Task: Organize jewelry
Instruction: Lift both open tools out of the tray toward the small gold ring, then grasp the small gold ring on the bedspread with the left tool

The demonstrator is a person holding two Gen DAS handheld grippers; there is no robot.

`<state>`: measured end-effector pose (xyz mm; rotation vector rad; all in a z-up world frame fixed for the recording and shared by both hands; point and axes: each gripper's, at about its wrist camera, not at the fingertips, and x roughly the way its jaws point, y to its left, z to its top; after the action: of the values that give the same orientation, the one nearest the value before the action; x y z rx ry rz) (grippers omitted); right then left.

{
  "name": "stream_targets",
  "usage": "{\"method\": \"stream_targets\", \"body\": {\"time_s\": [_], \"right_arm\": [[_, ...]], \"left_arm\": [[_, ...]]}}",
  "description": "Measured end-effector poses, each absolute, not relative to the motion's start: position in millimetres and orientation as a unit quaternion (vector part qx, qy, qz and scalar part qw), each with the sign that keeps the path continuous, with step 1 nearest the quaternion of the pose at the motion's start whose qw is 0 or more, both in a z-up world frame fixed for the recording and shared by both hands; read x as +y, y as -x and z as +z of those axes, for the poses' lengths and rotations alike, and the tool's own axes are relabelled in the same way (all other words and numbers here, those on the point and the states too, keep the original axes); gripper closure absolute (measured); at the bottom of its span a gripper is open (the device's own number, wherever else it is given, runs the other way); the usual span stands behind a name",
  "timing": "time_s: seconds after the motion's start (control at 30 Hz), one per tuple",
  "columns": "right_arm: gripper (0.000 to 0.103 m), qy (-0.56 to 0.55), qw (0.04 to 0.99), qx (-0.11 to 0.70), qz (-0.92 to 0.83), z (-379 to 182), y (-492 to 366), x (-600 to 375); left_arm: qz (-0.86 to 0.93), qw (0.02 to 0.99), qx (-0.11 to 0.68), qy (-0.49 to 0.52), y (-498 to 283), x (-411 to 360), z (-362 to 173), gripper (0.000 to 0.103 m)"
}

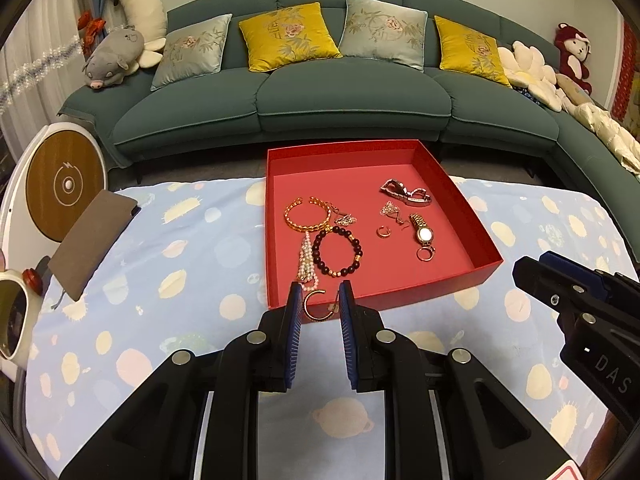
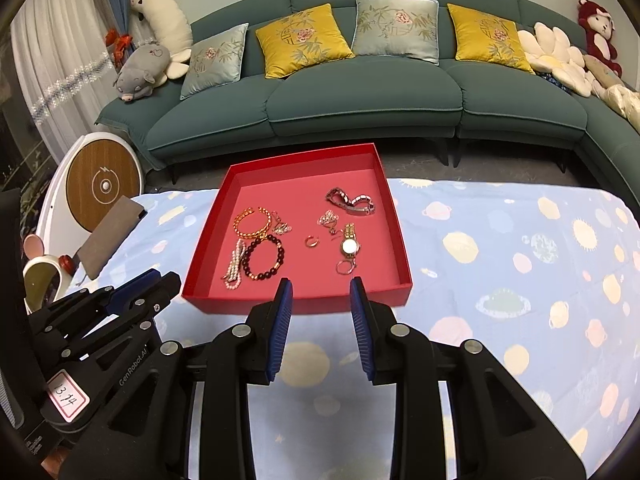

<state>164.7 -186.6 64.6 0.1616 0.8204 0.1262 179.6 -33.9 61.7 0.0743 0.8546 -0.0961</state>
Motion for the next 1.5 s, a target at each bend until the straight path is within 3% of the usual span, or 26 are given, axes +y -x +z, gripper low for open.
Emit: {"method": "stream_targets", "body": {"time_s": [0.17, 0.3, 0.57, 0.67, 1.0, 1.5], "right_arm": [[0.068, -0.042, 0.914, 0.4, 0.059, 65.5, -148.5, -177.3], [0.067, -0.028, 0.918, 0.391, 0.061, 67.7, -137.6, -175.4], [0.065, -0.023, 0.912, 0.406, 0.059, 52.2, -127.8, -175.8], [0.056, -0.017, 0.911, 0.408, 0.059, 47.5, -125.1, -172.9], [0.055, -0.015, 0.907, 0.414, 0.067, 40.6, -124.4, -166.4], [0.053, -0.017, 0.91, 0.41, 0.062, 43.6, -117.4, -178.5]], "left_arm": [[-0.048, 0.907, 0.417, -0.041, -160.0, -29.6, 59.4, 0.086], [-0.049, 0.904, 0.422, -0.055, -146.6, -28.1, 54.8, 0.073], [-0.042, 0.901, 0.43, -0.048, -132.8, -15.8, 49.6, 0.064], [-0.039, 0.897, 0.437, -0.047, -133.1, -14.2, 45.6, 0.063], [-0.029, 0.895, 0.443, -0.044, -133.8, -13.0, 41.7, 0.046], [0.003, 0.902, 0.432, -0.022, -134.6, 31.1, 52.3, 0.045]]}}
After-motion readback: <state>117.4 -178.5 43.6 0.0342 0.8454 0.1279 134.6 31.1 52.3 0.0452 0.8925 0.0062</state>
